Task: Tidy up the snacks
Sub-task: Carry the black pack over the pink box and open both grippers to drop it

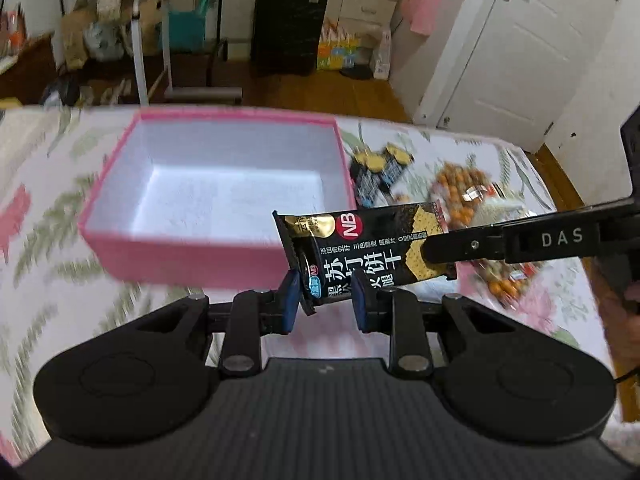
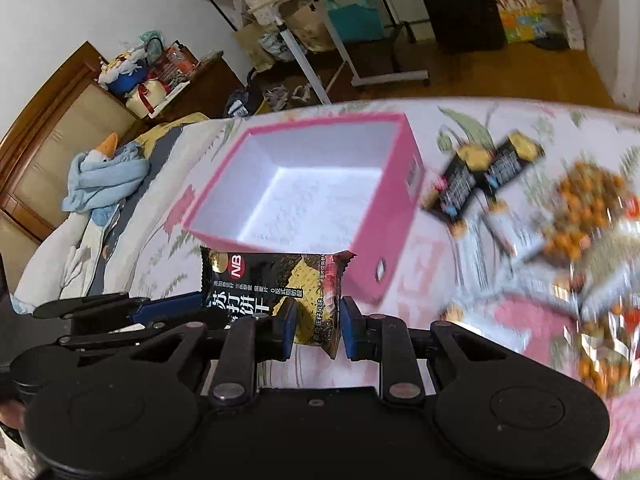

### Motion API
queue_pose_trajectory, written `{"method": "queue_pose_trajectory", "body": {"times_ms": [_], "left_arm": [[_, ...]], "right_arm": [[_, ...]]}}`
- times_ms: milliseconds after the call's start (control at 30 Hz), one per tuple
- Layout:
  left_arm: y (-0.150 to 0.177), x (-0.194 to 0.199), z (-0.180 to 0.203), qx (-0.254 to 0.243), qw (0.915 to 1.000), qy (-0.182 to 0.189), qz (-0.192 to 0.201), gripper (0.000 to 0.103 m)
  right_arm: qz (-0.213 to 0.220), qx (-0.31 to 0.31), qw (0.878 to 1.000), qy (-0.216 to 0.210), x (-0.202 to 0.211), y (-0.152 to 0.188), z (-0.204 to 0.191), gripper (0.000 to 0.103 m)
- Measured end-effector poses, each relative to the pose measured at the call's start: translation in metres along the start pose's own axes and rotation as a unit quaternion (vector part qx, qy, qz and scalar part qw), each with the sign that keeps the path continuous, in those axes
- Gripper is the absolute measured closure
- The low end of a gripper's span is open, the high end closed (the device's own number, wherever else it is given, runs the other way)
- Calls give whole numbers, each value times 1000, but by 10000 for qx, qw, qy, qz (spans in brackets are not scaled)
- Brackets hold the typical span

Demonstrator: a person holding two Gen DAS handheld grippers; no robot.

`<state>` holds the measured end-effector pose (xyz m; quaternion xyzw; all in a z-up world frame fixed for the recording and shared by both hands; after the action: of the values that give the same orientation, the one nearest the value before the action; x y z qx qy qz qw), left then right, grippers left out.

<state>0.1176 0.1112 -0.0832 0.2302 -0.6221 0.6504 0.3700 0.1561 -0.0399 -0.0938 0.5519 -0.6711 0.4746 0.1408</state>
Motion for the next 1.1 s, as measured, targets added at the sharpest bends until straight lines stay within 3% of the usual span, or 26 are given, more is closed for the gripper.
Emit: {"method": "queue_pose_trajectory", "body": {"times_ms": [67, 333, 500, 667, 833, 900, 967, 1067, 1100], "left_arm": [[-13, -11, -13, 36, 9997, -142, 195, 78], [-49, -88, -54, 304, 9993, -217, 15, 78], [-72, -153, -80, 607, 9975, 19, -369, 78], [-79, -198, -94, 603, 9955, -61, -722, 78], [-72, -225, -97, 763, 9913, -66, -1069, 78], [-70, -233, -94, 919, 9894, 73, -1121, 77], [-70, -236, -98, 917, 9894, -263, -1095, 71], [-71, -230, -101, 801, 9912, -513, -917, 62], [-71, -225, -103, 776, 9916, -575, -862, 61]], "right_arm": [[-122, 75, 9999, -18, -12, -14, -4, 76], [-290, 332, 9983, 376, -78, -71, 13, 76], [-582, 388, 9960, 549, -121, -100, 37, 76], [-850, 534, 9914, 835, -156, -106, 43, 76], [-952, 813, 9827, 1366, -178, -105, 45, 76], [-960, 894, 9816, 1386, -182, -106, 41, 76], [-927, 993, 9769, 1651, -182, -107, 42, 78], [-678, 1269, 9707, 1923, -173, -110, 42, 65], [-609, 1279, 9721, 1867, -167, -110, 41, 65]]}}
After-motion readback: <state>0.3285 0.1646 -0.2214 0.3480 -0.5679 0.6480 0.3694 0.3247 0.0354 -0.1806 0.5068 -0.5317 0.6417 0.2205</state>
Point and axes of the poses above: each gripper's, at about its wrist camera, not at the fingertips, and x roughly against the way its jaws point, z to its right, y to its underside, the point moved 10 cm from there along -x, roughly the way its jaws point, and after that the axes turned 5 degrees about -y, right-handed, at the moved point
